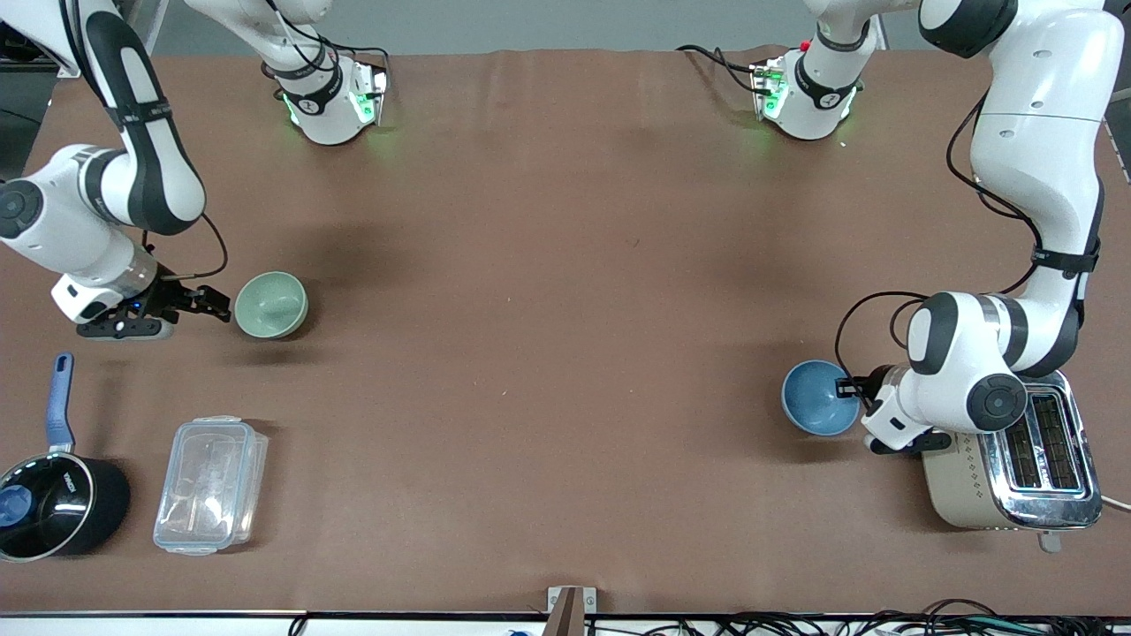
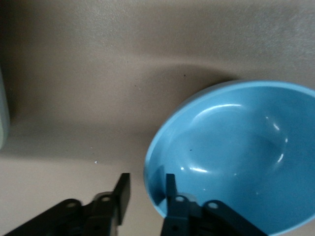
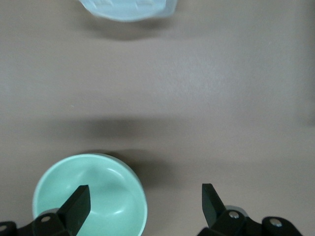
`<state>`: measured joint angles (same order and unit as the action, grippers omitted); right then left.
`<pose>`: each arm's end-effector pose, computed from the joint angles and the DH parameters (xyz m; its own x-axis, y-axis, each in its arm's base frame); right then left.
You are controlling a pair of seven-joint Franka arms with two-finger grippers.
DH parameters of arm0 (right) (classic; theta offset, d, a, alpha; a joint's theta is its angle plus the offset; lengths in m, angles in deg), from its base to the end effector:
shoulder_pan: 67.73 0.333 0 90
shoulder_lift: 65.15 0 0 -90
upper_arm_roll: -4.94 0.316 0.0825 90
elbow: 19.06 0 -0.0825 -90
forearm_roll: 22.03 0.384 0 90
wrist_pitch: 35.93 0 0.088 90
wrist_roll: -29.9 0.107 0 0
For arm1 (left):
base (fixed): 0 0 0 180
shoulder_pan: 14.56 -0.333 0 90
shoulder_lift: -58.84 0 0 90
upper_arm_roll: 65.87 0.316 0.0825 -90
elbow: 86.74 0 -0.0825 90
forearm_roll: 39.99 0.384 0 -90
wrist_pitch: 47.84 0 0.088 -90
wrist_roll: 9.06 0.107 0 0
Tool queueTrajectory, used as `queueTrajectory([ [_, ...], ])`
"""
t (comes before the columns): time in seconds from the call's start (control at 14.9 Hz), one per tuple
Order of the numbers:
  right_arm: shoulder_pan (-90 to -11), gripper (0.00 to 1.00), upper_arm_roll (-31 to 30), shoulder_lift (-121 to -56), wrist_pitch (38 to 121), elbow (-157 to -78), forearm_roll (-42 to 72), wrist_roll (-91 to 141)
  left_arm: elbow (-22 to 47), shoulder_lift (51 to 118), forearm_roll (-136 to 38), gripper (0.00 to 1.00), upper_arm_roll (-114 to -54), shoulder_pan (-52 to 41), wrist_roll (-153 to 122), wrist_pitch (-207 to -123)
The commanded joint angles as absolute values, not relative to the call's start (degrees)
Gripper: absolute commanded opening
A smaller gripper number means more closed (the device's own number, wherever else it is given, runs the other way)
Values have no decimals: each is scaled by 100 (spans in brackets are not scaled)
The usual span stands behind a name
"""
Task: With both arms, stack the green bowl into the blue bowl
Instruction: 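Grasp the blue bowl with the left gripper while the right grasps green, then carry the blue bowl inward with the left gripper while the right lifts green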
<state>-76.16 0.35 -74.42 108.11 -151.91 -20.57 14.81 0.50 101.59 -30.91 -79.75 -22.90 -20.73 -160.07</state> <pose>0.5112 -0.1186 0.2754 0.9993 0.0171 0.0337 0.0169 -0.9998 0.0062 0.6752 -0.0332 0.2073 0.9569 0.0640 -0.2833 0.0615 -0.9980 -0.0176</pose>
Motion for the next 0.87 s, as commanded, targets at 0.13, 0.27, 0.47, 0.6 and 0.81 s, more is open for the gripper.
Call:
queueTrajectory([
  [0.13,-7678,99,99,-7737,11848,-15800,-2045,1373,-174,10139,-3005,0,-8063,-2247,-2181,-15902],
  [0.27,-7704,92,99,-7859,12120,-15854,-2045,1373,-341,9937,-3171,0,-8212,-2107,-2198,-15466],
  [0.47,-7678,70,108,-7939,12201,-15881,-2036,1399,-666,9813,-3619,0,-8520,-1817,-3397,-14787],
  [0.6,-7678,42,116,-7939,12209,-15898,-2027,1399,-667,9787,-3726,0,-9019,-1755,-4338,-14698],
  [0.81,-7669,0,125,-7930,12139,-15881,-1975,1461,-676,9839,-3735,0,-9505,-1414,-5439,-14724],
])
